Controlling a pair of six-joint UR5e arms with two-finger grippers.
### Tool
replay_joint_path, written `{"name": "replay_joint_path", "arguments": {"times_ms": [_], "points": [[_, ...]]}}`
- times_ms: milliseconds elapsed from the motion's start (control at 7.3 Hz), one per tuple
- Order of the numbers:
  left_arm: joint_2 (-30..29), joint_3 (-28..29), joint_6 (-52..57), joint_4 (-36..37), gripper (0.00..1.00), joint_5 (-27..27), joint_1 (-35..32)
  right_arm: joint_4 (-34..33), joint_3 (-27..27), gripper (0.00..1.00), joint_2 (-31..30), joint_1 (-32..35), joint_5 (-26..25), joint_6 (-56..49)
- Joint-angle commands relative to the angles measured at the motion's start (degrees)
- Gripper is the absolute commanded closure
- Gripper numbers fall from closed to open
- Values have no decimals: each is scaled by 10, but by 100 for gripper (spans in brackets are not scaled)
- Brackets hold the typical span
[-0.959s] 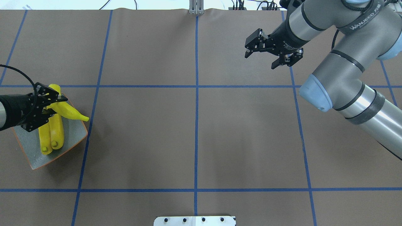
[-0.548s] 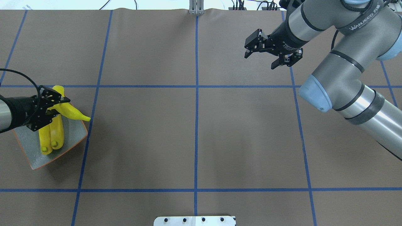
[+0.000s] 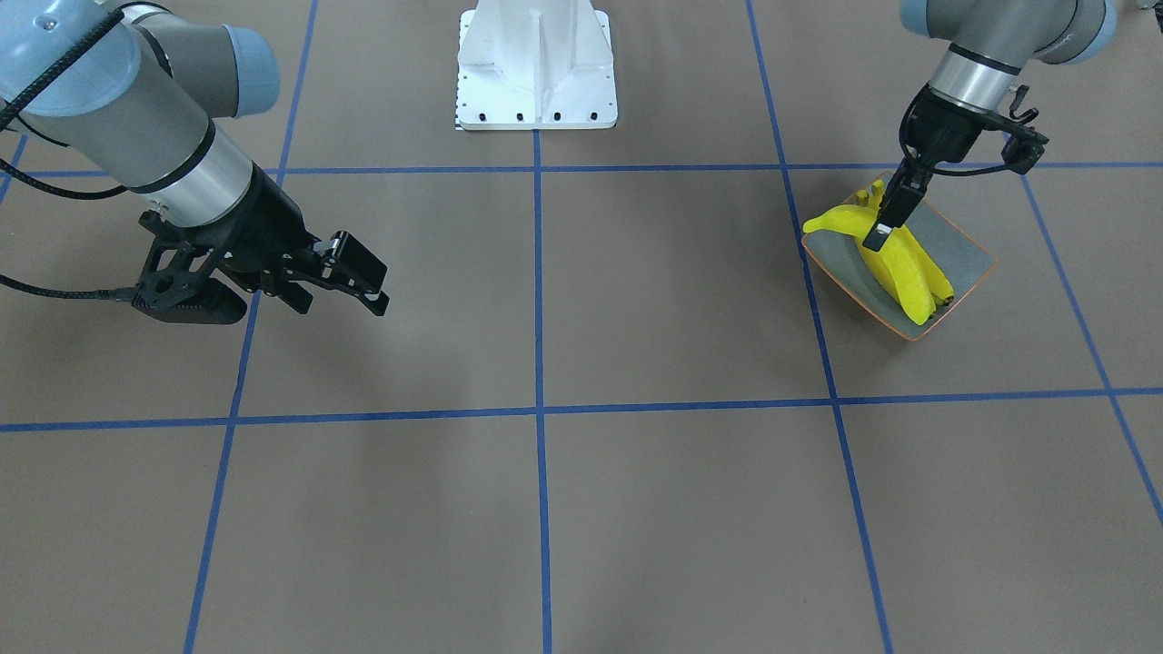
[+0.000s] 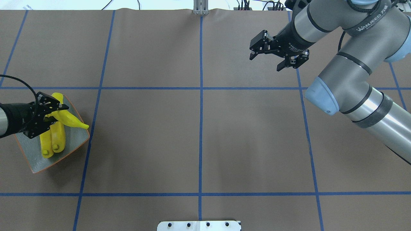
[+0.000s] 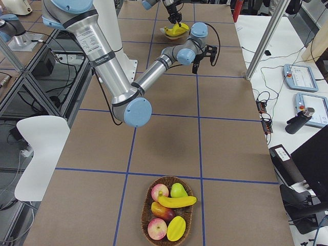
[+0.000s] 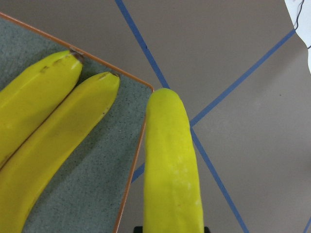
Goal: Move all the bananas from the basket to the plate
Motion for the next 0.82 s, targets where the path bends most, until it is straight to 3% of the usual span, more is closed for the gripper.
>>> {"name": "replay_joint_path", "arguments": {"times_ms": [0, 685], "points": [[27, -3, -8, 0, 100, -8, -11, 0, 0, 0, 0, -1, -3, 1], [49, -2, -25, 0, 100, -8, -22, 0, 1, 0, 0, -7, -7, 3]]}}
